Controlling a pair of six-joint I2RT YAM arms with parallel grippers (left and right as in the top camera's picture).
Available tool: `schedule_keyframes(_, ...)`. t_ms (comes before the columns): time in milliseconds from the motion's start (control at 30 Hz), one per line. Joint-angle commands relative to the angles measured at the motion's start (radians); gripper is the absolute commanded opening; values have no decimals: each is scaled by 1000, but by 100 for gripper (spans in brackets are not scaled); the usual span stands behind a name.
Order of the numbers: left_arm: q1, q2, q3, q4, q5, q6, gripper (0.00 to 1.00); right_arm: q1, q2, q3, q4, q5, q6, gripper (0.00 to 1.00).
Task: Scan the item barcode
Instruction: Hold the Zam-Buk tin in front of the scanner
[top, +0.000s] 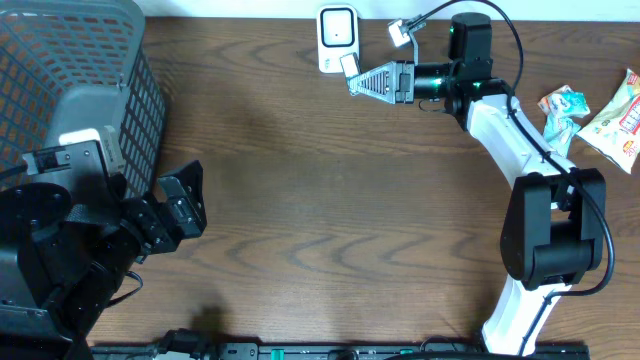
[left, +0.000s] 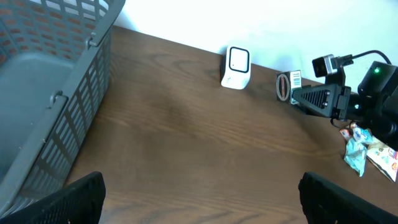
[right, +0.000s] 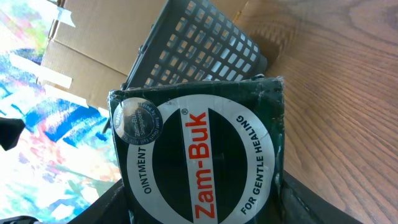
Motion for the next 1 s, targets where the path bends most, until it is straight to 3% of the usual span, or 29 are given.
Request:
schedule_keyframes(0,4,0,7,-2,-13,-9,98,2,-33,19,2,-21,-28,54)
schedule_keyframes(967,4,0,7,-2,-13,-9,98,45,-33,18,-10,-9,-47,56)
